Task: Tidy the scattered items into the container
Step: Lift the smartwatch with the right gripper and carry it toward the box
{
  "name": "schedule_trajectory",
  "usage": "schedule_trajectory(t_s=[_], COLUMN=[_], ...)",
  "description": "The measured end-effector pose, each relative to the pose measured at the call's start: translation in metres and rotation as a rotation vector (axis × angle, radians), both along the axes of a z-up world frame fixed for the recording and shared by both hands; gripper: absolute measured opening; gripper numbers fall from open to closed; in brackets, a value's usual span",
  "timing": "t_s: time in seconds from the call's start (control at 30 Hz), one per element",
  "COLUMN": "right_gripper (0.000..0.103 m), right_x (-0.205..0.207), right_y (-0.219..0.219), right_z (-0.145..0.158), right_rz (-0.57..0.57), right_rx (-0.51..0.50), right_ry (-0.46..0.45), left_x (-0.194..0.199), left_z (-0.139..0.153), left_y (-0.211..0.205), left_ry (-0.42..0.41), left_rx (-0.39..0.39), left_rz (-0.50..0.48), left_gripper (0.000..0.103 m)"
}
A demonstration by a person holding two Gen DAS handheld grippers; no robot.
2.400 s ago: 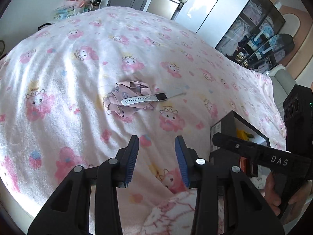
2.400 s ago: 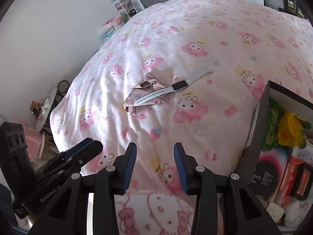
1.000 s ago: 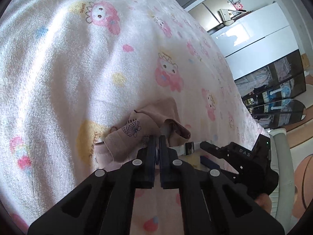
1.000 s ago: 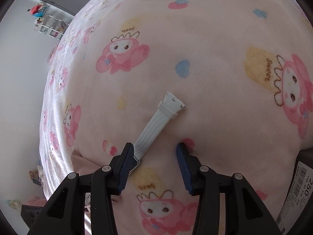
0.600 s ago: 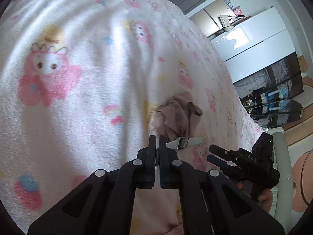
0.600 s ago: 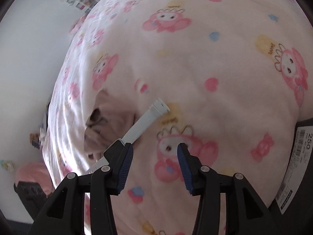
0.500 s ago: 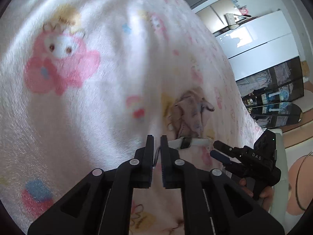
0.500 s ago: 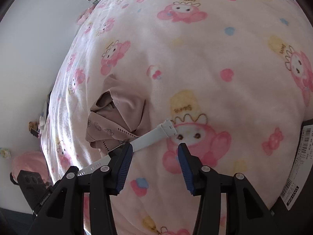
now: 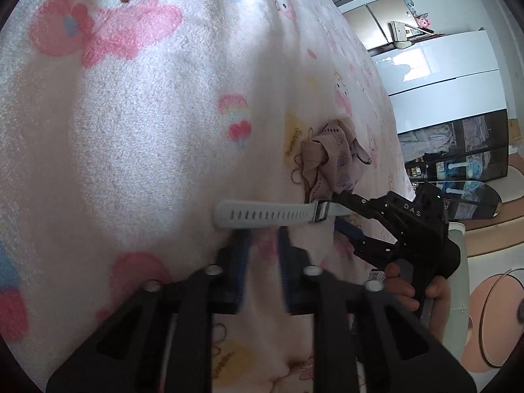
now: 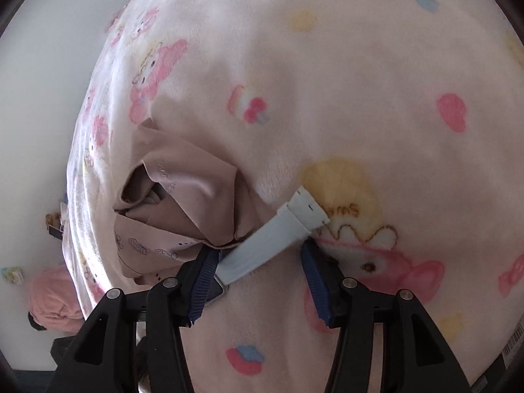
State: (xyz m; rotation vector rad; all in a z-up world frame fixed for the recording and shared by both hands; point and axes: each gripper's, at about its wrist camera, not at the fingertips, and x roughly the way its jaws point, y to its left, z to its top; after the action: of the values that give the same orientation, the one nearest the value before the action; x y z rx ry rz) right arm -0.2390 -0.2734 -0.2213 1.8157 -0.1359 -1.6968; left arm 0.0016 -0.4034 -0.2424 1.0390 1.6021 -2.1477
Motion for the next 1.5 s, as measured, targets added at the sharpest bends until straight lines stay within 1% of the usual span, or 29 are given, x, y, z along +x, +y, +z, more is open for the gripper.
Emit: schedule_trajectory(t_s=[0.07,0.1,0.13,0.17,0.2,0.23,0.3,0.33,0.4,0.5,0.57,0.6,0.63,0.7,0.73,0.77,0.83,0.87,0.93,1.0,1.07,1.1,1.13,1.17,1.2,1.23,1.3,1.37,1.5], right_gripper=[0.020,0.011,0.009,0.006,0.005,0.005,0.005,0.005,0.005,0.005,0.005,0.005,0.005,0.007,0.007,0.011,0.027,0.039,0.042,0.049,0.050,0.050,0.049,0.040,0.017,0.011,0.005,0.004,0.003], right_x=[0.000,0.001,0.002,0.004,0.006,0.010,0.024,0.033,0.045,0.042,0.028,0.026,0.024,0.026,0.027,0.026,0.019,0.014,0.005,-0.001,-0.002,-0.003,-0.004,-0.004,-0.004,-0.004,-0.001,0.006,0.025], right_y=[0.004,0.007,0.009,0.011,0.014,0.017,0.031,0.041,0.055,0.064,0.075,0.073,0.068,0.067,0.069,0.070,0.070,0.071,0.076,0.072,0.071,0.071,0.072,0.072,0.071,0.070,0.072,0.077,0.106], right_z=[0.008,0.012,0.017,0.021,0.026,0.031,0.043,0.049,0.058,0.060,0.055,0.053,0.051,0.048,0.046,0.044,0.040,0.038,0.036,0.033,0.033,0.031,0.029,0.029,0.029,0.029,0.037,0.053,0.092], right_rz=[-0.019,-0.024,-0.025,-0.026,-0.025,-0.024,-0.031,-0.035,-0.041,-0.054,-0.069,-0.073,-0.062,-0.026,-0.022,-0.020,-0.026,-0.044,-0.096,-0.092,-0.081,-0.092,-0.102,-0.106,-0.103,-0.090,-0.093,-0.078,-0.078], right_rx=[-0.051,-0.073,-0.092,-0.105,-0.117,-0.124,-0.143,-0.163,-0.154,-0.104,-0.087,-0.090,-0.082,-0.042,-0.050,-0.064,-0.064,-0.039,-0.044,-0.049,-0.068,-0.088,-0.113,-0.130,-0.136,-0.146,-0.198,-0.225,-0.294], right_ry=[0.004,0.009,0.015,0.020,0.026,0.034,0.029,0.026,0.059,0.106,0.083,0.073,0.071,0.031,-0.004,-0.025,-0.023,-0.009,0.008,-0.005,0.002,0.000,-0.007,-0.003,0.014,0.020,0.017,0.064,0.135], left_x=[-0.002,-0.002,-0.003,-0.004,-0.006,-0.009,-0.012,-0.014,-0.016,-0.028,-0.030,-0.031,-0.030,-0.029,-0.030,-0.030,-0.033,-0.035,-0.038,-0.044,-0.047,-0.046,-0.045,-0.043,-0.043,-0.044,-0.045,-0.048,-0.045], left_z=[0.003,0.005,0.005,0.004,0.001,-0.001,-0.002,0.000,0.002,-0.010,-0.017,-0.015,-0.010,-0.001,0.000,-0.001,-0.004,-0.006,-0.006,0.000,0.003,0.003,0.002,0.002,0.003,0.006,0.016,0.032,0.070], left_y=[-0.003,-0.003,-0.004,-0.005,-0.007,-0.008,-0.007,-0.005,-0.004,-0.017,-0.024,-0.024,-0.024,-0.021,-0.020,-0.019,-0.017,-0.016,-0.009,-0.004,-0.002,-0.002,-0.005,-0.006,-0.006,-0.004,0.001,0.010,0.031], left_ry=[0.042,0.071,0.088,0.090,0.082,0.074,0.081,0.089,0.091,0.052,-0.002,-0.002,0.002,-0.010,-0.014,-0.012,0.002,0.004,-0.016,-0.040,-0.058,-0.058,-0.061,-0.067,-0.069,-0.063,-0.060,-0.056,0.022], left_rx=[0.012,0.020,0.031,0.038,0.048,0.064,0.081,0.070,0.048,0.067,0.113,0.120,0.103,0.038,0.024,0.021,0.016,0.008,-0.016,-0.070,-0.113,-0.115,-0.119,-0.129,-0.139,-0.145,-0.186,-0.242,-0.277], left_rz=[0.016,0.025,0.041,0.058,0.068,0.069,0.054,0.039,0.052,0.113,0.177,0.185,0.191,0.192,0.183,0.178,0.175,0.173,0.157,0.114,0.087,0.087,0.094,0.099,0.095,0.087,0.066,0.027,-0.054], left_gripper=[0.001,0.001,0.003,0.007,0.013,0.017,0.028,0.030,0.037,0.037,0.037,0.037,0.037,0.037,0.037,0.037,0.037,0.035,0.035,0.035,0.035,0.033,0.028,0.015,0.009,0.007,0.003,0.002,0.001])
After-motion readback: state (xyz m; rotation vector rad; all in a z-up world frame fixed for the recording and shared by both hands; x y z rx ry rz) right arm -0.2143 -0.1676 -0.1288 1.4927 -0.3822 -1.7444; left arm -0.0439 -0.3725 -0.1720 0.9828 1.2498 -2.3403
